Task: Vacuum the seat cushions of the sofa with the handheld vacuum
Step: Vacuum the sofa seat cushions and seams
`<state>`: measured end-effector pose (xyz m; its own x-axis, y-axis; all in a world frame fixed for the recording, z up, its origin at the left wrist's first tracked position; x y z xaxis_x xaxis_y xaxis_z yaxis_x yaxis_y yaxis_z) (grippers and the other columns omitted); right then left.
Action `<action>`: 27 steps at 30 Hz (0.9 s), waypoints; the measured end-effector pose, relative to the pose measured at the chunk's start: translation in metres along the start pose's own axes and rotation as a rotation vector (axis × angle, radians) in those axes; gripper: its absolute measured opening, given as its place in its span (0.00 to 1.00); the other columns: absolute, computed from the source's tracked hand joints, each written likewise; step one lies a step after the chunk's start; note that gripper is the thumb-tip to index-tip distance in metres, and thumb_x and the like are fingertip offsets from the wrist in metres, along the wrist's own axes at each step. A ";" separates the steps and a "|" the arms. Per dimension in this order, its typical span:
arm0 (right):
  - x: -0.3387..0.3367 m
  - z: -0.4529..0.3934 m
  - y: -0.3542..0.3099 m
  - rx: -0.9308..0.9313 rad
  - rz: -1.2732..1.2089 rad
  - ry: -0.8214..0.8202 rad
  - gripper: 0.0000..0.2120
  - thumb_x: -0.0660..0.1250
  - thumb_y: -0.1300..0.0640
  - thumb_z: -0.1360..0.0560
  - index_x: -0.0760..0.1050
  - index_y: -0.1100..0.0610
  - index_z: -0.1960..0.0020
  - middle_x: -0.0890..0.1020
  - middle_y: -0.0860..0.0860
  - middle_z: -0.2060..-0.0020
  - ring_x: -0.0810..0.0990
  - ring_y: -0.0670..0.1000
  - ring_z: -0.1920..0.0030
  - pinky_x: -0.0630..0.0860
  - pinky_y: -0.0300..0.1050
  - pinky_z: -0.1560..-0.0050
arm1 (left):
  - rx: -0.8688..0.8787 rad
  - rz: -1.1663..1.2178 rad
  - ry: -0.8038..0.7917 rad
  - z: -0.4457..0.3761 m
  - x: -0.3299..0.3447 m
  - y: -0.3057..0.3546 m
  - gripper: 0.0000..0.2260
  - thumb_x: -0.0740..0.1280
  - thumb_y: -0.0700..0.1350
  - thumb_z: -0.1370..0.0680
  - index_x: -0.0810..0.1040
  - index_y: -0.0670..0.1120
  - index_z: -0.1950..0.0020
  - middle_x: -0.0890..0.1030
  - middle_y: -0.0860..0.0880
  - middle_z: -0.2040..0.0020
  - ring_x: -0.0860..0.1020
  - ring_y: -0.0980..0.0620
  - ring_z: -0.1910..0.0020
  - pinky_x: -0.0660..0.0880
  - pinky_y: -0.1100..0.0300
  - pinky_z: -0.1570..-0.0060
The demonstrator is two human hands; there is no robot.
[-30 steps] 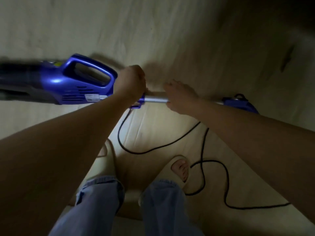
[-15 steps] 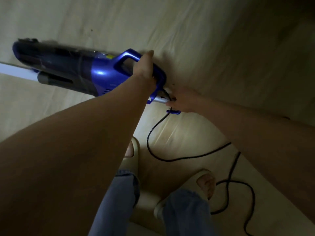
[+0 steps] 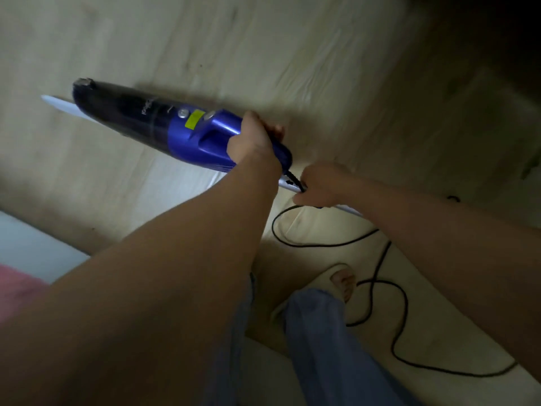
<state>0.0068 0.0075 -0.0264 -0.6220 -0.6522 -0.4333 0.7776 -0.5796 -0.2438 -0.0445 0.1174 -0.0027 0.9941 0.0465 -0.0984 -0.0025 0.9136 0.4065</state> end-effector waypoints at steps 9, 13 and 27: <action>-0.151 0.151 -0.093 -0.036 0.188 0.109 0.16 0.65 0.48 0.29 0.63 0.52 0.69 0.71 0.50 0.71 0.71 0.51 0.69 0.67 0.41 0.67 | 0.041 0.109 -0.138 0.164 -0.028 0.155 0.14 0.57 0.39 0.22 0.61 0.43 0.68 0.61 0.52 0.86 0.61 0.54 0.89 0.63 0.65 0.75; -0.209 0.223 -0.149 -0.058 -0.072 -0.067 0.13 0.72 0.48 0.30 0.71 0.55 0.62 0.77 0.53 0.65 0.77 0.54 0.63 0.75 0.47 0.58 | 0.123 0.104 -0.189 0.249 -0.050 0.227 0.14 0.60 0.39 0.22 0.62 0.45 0.67 0.62 0.52 0.84 0.61 0.54 0.86 0.64 0.66 0.80; -0.335 0.449 -0.266 -0.084 -0.348 0.098 0.16 0.71 0.53 0.28 0.73 0.58 0.44 0.80 0.56 0.48 0.80 0.56 0.49 0.76 0.49 0.46 | 0.320 0.000 -0.501 0.484 -0.087 0.389 0.12 0.63 0.39 0.23 0.65 0.44 0.66 0.65 0.51 0.80 0.63 0.55 0.83 0.65 0.65 0.80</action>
<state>-0.0329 0.1610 0.5733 -0.8418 -0.3710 -0.3921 0.5286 -0.7136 -0.4597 -0.0794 0.2731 0.6031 0.9247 -0.2204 0.3105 -0.0472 0.7428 0.6679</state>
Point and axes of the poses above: each hand's wrist, its own z-axis away from the middle knuckle, its own x-axis out of the palm, y = z × x, the point moved 1 cm from there along -z, towards the middle knuckle
